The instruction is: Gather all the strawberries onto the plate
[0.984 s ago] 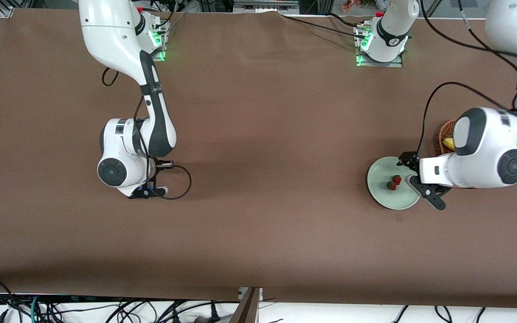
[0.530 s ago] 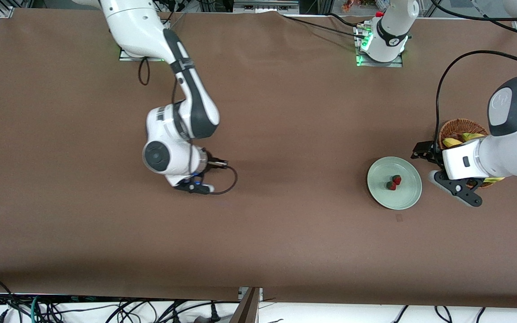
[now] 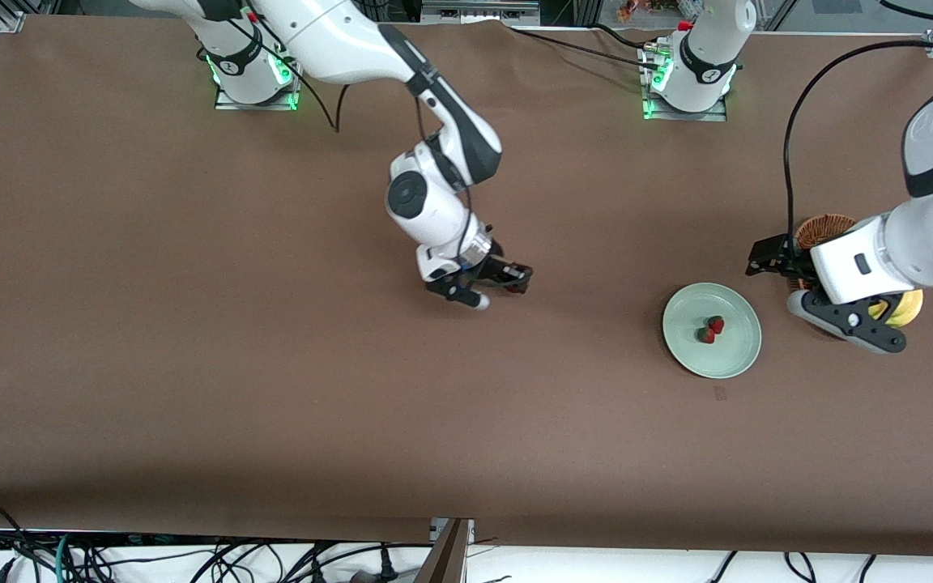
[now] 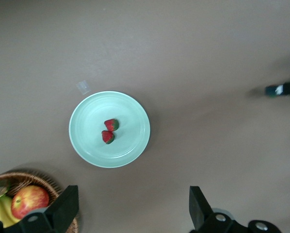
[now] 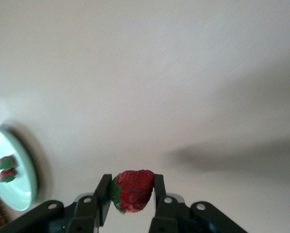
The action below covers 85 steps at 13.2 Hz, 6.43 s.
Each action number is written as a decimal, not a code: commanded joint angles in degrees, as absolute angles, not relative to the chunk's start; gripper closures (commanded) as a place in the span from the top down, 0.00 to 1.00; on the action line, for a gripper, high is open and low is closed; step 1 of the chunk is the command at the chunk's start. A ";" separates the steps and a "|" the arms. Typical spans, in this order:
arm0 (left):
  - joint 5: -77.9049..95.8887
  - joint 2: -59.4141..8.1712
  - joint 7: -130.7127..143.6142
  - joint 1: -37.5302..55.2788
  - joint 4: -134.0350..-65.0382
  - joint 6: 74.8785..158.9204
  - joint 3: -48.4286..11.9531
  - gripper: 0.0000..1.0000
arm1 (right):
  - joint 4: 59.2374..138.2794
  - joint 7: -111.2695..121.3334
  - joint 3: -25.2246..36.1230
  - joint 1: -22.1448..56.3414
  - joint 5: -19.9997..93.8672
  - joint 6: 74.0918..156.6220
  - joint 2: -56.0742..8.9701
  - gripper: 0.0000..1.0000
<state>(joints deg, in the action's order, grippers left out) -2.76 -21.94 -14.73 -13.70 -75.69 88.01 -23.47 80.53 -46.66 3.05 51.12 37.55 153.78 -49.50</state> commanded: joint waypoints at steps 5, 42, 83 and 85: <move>-3.34 -18.99 -10.20 -7.65 -77.77 87.80 -15.38 1.00 | 69.18 -51.06 3.25 55.90 38.06 163.47 -60.20 0.18; -4.48 -38.85 -6.06 4.93 -104.94 142.12 -24.78 0.00 | 86.36 2.55 0.03 9.44 -1.32 82.17 -5.92 1.00; -2.20 2.38 0.97 1.93 -96.42 94.75 -0.62 1.00 | 85.87 2.81 -1.49 2.90 -1.32 79.45 -2.11 1.00; -2.20 1.85 1.05 2.11 -96.50 94.31 -0.70 1.00 | 85.87 2.81 -1.49 2.90 -1.32 79.37 -2.11 1.00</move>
<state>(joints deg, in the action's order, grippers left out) -3.13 3.22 0.84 1.90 -98.29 95.84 -0.65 87.51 2.42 -0.78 3.79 -0.77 80.24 -1.48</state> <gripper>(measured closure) 0.000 0.000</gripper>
